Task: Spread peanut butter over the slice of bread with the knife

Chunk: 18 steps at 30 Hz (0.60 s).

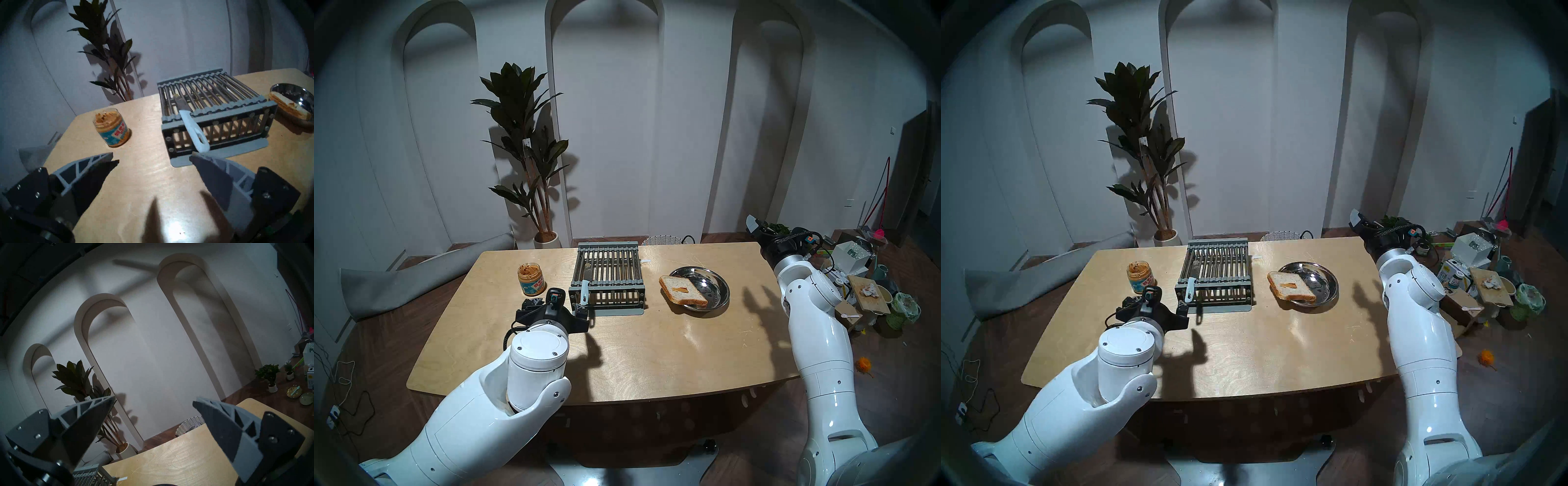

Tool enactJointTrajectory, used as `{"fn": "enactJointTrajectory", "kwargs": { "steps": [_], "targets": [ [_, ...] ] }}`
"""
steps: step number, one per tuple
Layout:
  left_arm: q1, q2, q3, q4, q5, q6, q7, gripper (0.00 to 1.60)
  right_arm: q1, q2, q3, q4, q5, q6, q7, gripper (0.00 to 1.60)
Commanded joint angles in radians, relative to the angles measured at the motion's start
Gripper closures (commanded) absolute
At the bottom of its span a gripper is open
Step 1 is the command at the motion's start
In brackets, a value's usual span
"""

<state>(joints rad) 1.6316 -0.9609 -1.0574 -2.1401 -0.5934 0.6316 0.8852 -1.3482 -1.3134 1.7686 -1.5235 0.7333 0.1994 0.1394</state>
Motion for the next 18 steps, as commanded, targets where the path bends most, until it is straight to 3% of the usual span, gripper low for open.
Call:
{"fn": "enactJointTrajectory", "kwargs": {
  "steps": [1,2,4,5,8,10,18],
  "targets": [
    [0.04,0.114,-0.035,-0.095,0.129,-0.117,0.039,0.0,-0.001,0.003,-0.007,-0.024,0.002,0.012,0.007,0.0],
    [0.043,0.142,-0.031,-0.084,0.176,-0.167,0.032,0.0,-0.007,0.004,-0.012,-0.031,0.012,0.045,0.002,0.0],
    [0.038,0.126,-0.044,-0.084,0.19,-0.139,0.024,0.0,-0.011,0.005,-0.019,-0.035,0.007,0.052,-0.001,0.0],
    [0.041,0.152,-0.037,-0.073,0.213,-0.187,0.022,0.0,-0.015,0.006,-0.024,-0.042,0.01,0.073,-0.004,0.0],
    [0.021,0.168,-0.039,-0.036,0.242,-0.216,-0.003,0.0,-0.032,0.005,-0.054,-0.061,0.001,0.114,-0.012,0.0],
    [0.005,0.188,-0.033,0.012,0.278,-0.273,-0.042,0.0,-0.052,-0.002,-0.078,-0.083,0.0,0.137,-0.011,0.0],
    [-0.027,0.213,-0.054,0.134,0.289,-0.402,-0.161,0.0,-0.072,-0.001,-0.137,-0.127,-0.081,0.086,-0.044,0.0]
  ]
}}
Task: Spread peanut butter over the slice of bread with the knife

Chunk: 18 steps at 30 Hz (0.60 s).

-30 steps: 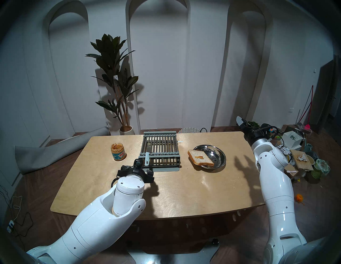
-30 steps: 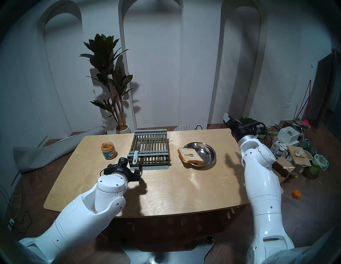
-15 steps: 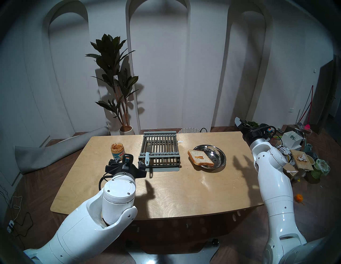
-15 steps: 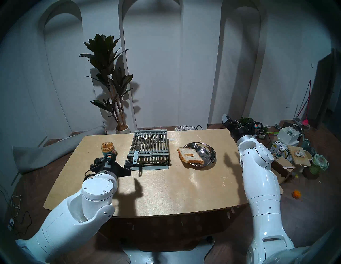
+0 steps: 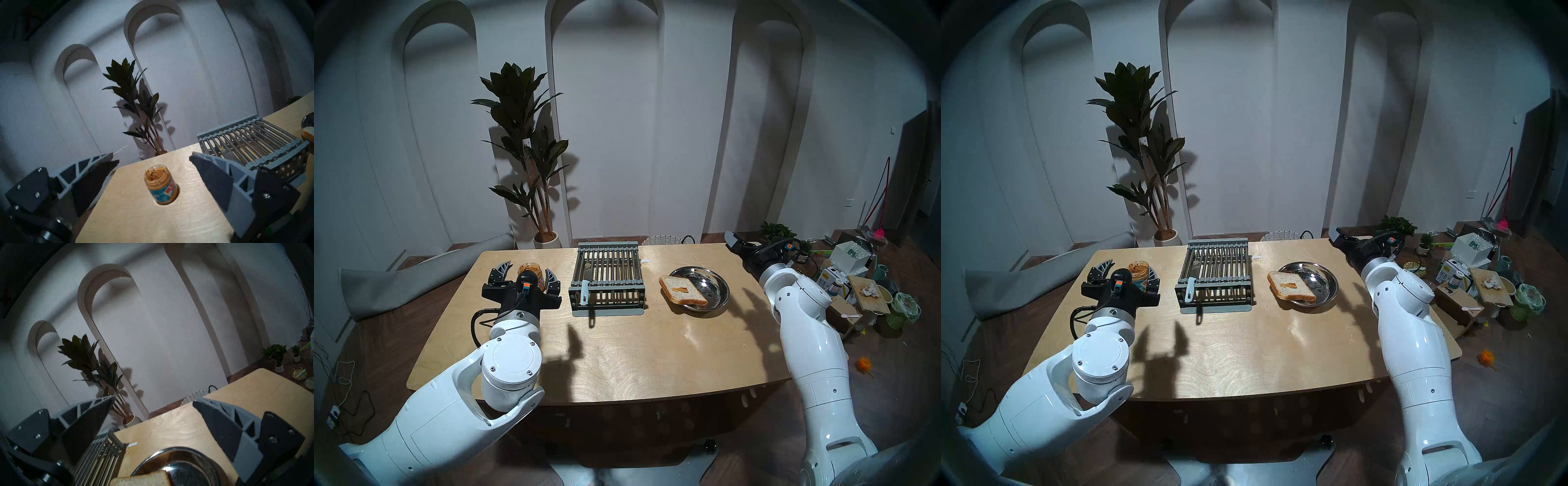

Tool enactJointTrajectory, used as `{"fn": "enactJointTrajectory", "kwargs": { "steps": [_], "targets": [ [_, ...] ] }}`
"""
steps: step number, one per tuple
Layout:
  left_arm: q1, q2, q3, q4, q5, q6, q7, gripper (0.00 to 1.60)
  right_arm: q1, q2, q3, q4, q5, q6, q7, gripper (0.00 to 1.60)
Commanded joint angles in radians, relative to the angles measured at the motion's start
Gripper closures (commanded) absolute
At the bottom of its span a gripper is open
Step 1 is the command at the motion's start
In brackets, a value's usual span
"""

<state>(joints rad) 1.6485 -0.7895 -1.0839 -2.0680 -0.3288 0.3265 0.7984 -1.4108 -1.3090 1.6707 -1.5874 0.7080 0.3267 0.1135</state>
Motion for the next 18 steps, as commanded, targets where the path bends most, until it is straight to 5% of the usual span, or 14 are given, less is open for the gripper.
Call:
{"fn": "enactJointTrajectory", "kwargs": {
  "steps": [1,10,18],
  "targets": [
    [-0.045,0.058,-0.027,0.081,0.033,-0.124,-0.086,0.0,-0.011,-0.007,-0.045,-0.064,-0.06,-0.042,-0.021,0.0],
    [-0.037,0.132,-0.062,0.144,0.017,-0.268,-0.251,0.0,-0.017,-0.018,-0.103,-0.096,-0.131,-0.062,-0.071,0.0],
    [-0.055,0.08,-0.16,0.177,-0.128,-0.378,-0.308,0.0,0.002,-0.021,-0.161,-0.116,-0.204,-0.061,-0.122,0.0]
  ]
}}
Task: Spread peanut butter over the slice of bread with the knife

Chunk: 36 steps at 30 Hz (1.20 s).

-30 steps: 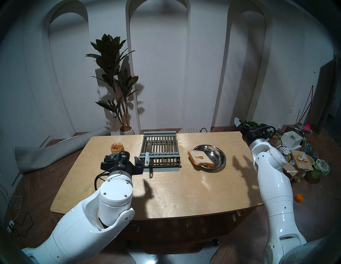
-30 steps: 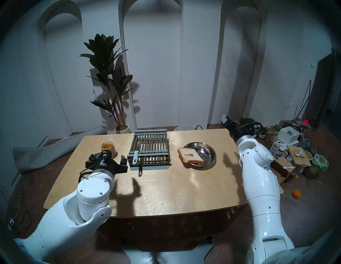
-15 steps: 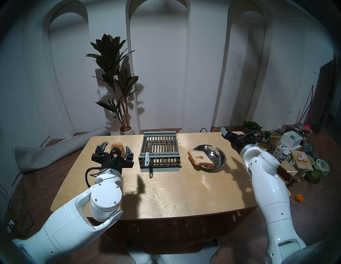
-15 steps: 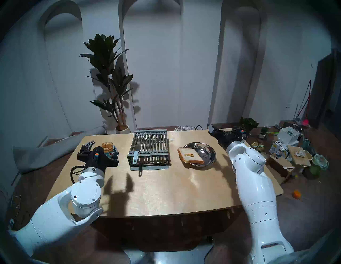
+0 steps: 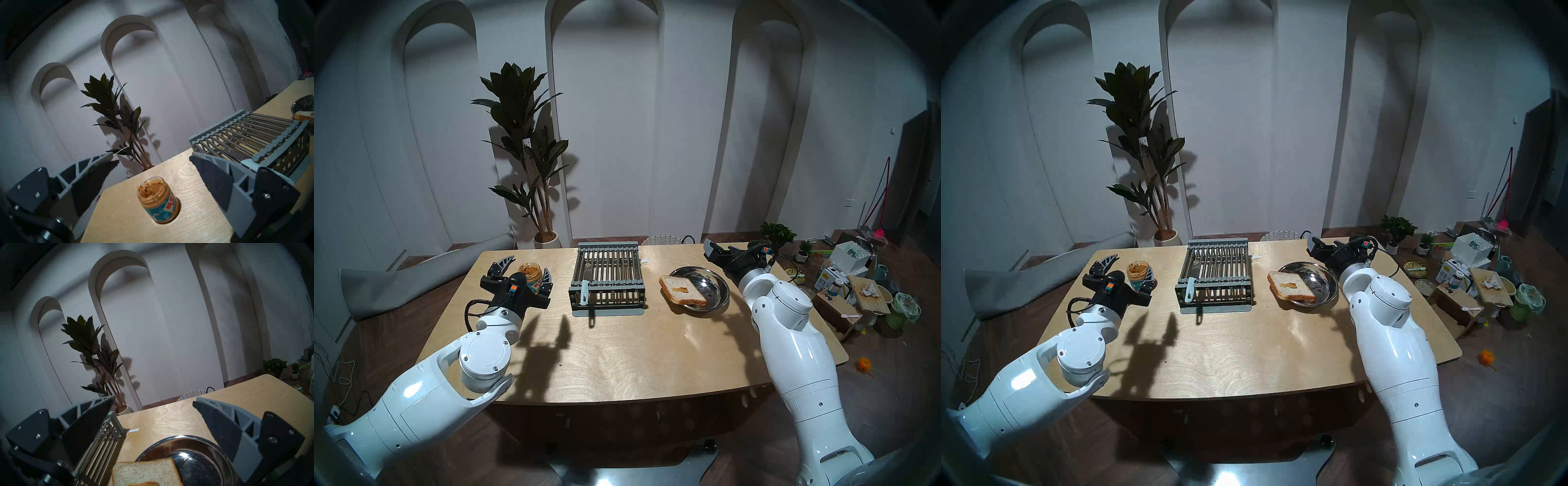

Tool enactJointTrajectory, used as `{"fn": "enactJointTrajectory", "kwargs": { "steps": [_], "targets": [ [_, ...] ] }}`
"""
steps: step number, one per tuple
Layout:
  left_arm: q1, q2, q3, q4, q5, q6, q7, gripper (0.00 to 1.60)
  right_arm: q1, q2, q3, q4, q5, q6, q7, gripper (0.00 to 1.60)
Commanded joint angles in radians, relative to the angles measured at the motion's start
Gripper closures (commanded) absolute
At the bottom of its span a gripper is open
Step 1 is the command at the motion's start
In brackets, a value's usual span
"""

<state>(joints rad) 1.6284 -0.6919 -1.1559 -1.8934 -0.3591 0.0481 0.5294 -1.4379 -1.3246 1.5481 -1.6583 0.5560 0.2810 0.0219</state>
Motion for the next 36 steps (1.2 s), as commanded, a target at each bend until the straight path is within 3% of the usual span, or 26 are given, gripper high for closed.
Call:
{"fn": "enactJointTrajectory", "kwargs": {
  "steps": [1,10,19,22,25,27,30,36],
  "targets": [
    [-0.036,-0.026,-0.1,0.005,-0.122,-0.114,-0.044,0.0,0.033,-0.006,-0.045,-0.043,-0.057,-0.01,-0.034,0.0],
    [0.009,-0.053,-0.201,0.053,-0.35,-0.264,-0.213,0.0,0.078,-0.003,-0.084,0.017,-0.106,0.009,-0.07,0.0],
    [0.056,-0.036,-0.226,0.083,-0.521,-0.398,-0.369,0.0,0.131,0.005,-0.091,0.083,-0.098,0.042,-0.051,0.0],
    [0.055,-0.014,-0.208,0.11,-0.548,-0.443,-0.428,0.0,0.132,0.01,-0.095,0.088,-0.1,0.038,-0.038,0.0],
    [0.05,-0.009,-0.21,0.131,-0.543,-0.445,-0.488,0.0,0.126,0.019,-0.095,0.078,-0.103,0.018,-0.018,0.0],
    [0.034,0.0,-0.196,0.137,-0.486,-0.415,-0.462,0.0,0.119,0.03,-0.1,0.076,-0.116,-0.009,-0.003,0.0],
    [0.018,-0.01,-0.19,0.151,-0.51,-0.423,-0.498,0.0,0.107,0.037,-0.101,0.081,-0.115,-0.024,0.016,0.0],
    [0.007,-0.011,-0.182,0.153,-0.488,-0.412,-0.49,0.0,0.088,0.034,-0.086,0.098,-0.117,-0.102,0.063,0.0]
  ]
}}
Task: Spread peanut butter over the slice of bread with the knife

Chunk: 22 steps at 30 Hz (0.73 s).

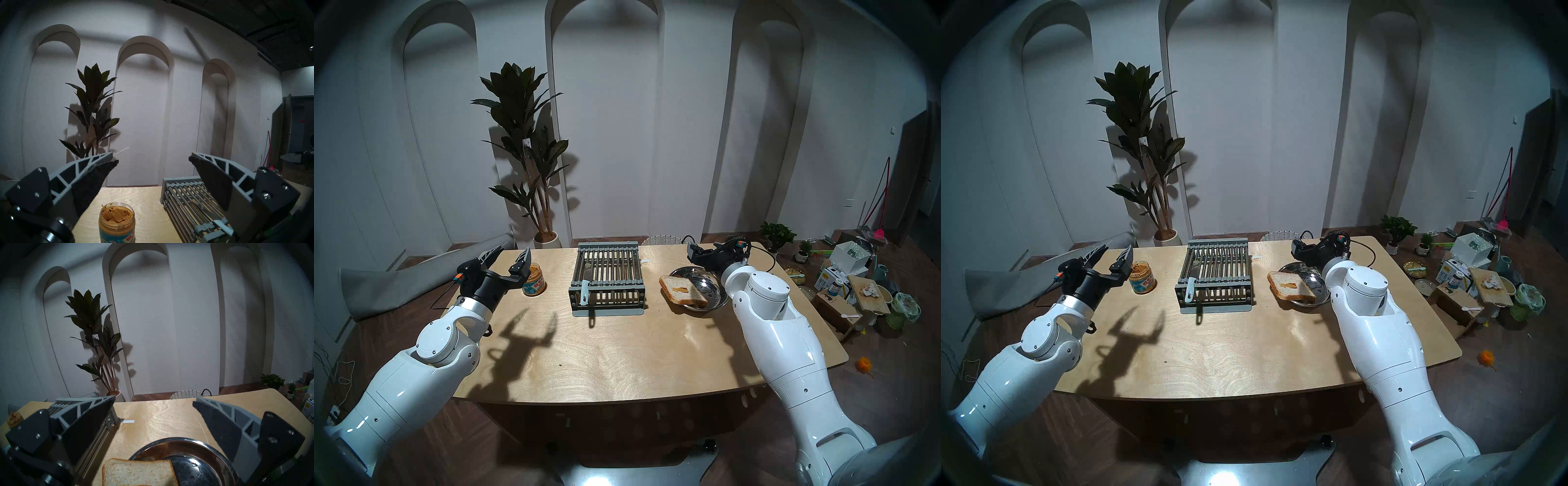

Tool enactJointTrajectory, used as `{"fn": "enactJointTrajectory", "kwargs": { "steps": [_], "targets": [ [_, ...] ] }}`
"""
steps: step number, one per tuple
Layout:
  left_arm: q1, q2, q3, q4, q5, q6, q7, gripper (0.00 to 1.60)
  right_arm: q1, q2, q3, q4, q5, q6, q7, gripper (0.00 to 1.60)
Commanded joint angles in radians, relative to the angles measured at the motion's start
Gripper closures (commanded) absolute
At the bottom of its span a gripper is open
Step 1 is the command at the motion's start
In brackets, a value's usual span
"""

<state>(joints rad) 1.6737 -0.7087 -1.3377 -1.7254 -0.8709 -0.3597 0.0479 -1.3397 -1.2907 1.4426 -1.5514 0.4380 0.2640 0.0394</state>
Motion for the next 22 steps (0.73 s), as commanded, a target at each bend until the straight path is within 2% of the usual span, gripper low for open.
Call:
{"fn": "enactJointTrajectory", "kwargs": {
  "steps": [1,4,5,6,9,22],
  "targets": [
    [-0.043,-0.002,0.003,-0.016,0.031,-0.001,0.003,0.0,-0.018,-0.004,0.025,0.001,0.001,-0.132,0.063,0.0],
    [-0.044,-0.003,0.004,-0.015,0.033,-0.001,0.003,0.0,-0.029,-0.021,0.039,0.004,0.011,-0.164,0.069,0.0],
    [-0.044,-0.003,0.004,-0.015,0.034,-0.001,0.004,0.0,-0.029,-0.028,0.048,0.001,0.004,-0.146,0.076,0.0],
    [-0.045,-0.004,0.004,-0.015,0.036,-0.001,0.004,0.0,-0.029,-0.024,0.041,0.012,0.009,-0.185,0.079,0.0],
    [-0.045,-0.005,0.005,-0.015,0.038,0.0,0.005,0.0,-0.028,-0.024,0.039,0.024,0.011,-0.218,0.087,0.0],
    [-0.046,-0.006,0.006,-0.015,0.042,0.0,0.009,0.0,-0.026,-0.026,0.039,0.036,0.014,-0.242,0.099,0.0]
  ]
}}
